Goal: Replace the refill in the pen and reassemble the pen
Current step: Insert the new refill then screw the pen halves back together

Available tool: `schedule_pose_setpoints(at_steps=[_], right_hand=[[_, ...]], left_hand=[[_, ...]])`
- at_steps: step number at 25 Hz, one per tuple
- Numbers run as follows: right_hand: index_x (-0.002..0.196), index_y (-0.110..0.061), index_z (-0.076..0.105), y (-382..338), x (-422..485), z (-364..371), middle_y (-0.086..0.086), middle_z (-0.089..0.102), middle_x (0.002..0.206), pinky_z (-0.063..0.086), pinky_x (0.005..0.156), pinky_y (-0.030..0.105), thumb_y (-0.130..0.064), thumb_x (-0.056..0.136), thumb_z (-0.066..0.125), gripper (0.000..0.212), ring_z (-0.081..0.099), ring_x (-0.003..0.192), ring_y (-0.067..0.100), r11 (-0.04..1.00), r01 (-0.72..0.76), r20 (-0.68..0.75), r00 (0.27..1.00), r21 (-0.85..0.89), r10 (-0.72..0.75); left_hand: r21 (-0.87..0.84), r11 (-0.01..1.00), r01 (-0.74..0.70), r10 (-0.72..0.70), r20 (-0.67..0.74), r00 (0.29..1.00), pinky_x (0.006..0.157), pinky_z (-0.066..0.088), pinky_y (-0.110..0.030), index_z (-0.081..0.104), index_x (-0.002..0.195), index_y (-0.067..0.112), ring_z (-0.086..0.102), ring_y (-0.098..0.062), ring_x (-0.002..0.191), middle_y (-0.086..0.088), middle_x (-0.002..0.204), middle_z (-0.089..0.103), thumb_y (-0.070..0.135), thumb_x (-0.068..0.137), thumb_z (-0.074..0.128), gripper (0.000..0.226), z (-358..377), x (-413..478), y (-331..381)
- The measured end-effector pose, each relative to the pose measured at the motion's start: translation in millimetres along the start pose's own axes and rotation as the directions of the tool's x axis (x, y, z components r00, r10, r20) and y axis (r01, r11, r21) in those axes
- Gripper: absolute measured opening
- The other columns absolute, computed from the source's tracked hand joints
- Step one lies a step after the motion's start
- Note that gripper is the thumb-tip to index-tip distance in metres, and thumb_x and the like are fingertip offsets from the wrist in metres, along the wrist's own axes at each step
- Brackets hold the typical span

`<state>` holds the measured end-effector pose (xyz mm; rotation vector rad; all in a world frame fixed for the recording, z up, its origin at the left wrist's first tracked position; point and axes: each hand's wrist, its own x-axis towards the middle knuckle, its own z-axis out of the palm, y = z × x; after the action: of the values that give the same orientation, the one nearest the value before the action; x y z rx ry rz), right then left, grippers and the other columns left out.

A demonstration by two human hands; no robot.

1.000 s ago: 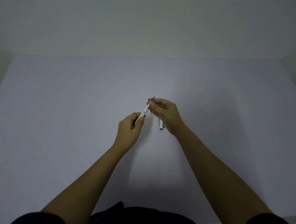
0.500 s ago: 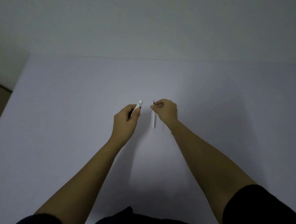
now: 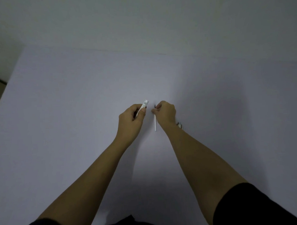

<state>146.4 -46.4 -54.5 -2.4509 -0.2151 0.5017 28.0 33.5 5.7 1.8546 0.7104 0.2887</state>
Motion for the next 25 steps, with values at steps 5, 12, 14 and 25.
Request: schedule_pose_setpoints(at_steps=[5, 12, 14, 25], right_hand=[[0.096, -0.002, 0.064, 0.8, -0.4, -12.0, 0.017, 0.070, 0.099, 0.043, 0.072, 0.025, -0.019, 0.083, 0.067, 0.022, 0.064, 0.092, 0.029, 0.999, 0.014, -0.013, 1.000, 0.033, -0.013], [0.095, 0.000, 0.062, 21.4, 9.6, -48.7, 0.018, 0.069, 0.098, 0.039, 0.066, 0.023, -0.018, 0.082, 0.068, 0.023, 0.064, 0.089, 0.027, 1.000, 0.019, -0.070, 0.997, -0.015, -0.020], [0.097, 0.001, 0.061, 26.4, 10.7, -49.7, 0.018, 0.068, 0.099, 0.041, 0.067, 0.026, -0.023, 0.080, 0.070, 0.031, 0.063, 0.090, 0.030, 0.996, 0.012, 0.009, 1.000, -0.091, -0.011], [0.105, -0.002, 0.065, 20.8, 21.6, -40.2, 0.016, 0.068, 0.111, 0.049, 0.084, 0.029, -0.012, 0.079, 0.069, 0.029, 0.063, 0.103, 0.029, 0.994, -0.112, 0.047, 0.993, -0.007, 0.113]], left_hand=[[-0.004, 1.000, 0.007, -0.007, 0.000, 1.000, 0.069, 0.054, -0.044, 0.059, 0.094, 0.032, 0.060, -0.029, 0.071, 0.011, 0.075, 0.061, 0.031, 0.092, 0.049, 0.011, 4.1, -1.2, 5.2], [-0.021, 1.000, 0.012, -0.012, 0.027, 1.000, 0.069, 0.053, -0.044, 0.063, 0.097, 0.023, 0.056, -0.026, 0.068, -0.006, 0.080, 0.064, 0.030, 0.092, 0.049, 0.017, 9.8, -5.2, 12.9], [-0.016, 1.000, 0.015, -0.014, 0.027, 1.000, 0.070, 0.052, -0.045, 0.062, 0.096, 0.024, 0.056, -0.028, 0.068, -0.013, 0.084, 0.066, 0.031, 0.092, 0.049, 0.016, 8.9, -4.9, 12.8], [0.026, 1.000, 0.016, -0.016, -0.007, 1.000, 0.071, 0.052, -0.047, 0.062, 0.094, 0.022, 0.058, -0.036, 0.073, -0.016, 0.086, 0.066, 0.030, 0.092, 0.047, 0.017, -5.6, -0.1, 7.6]])
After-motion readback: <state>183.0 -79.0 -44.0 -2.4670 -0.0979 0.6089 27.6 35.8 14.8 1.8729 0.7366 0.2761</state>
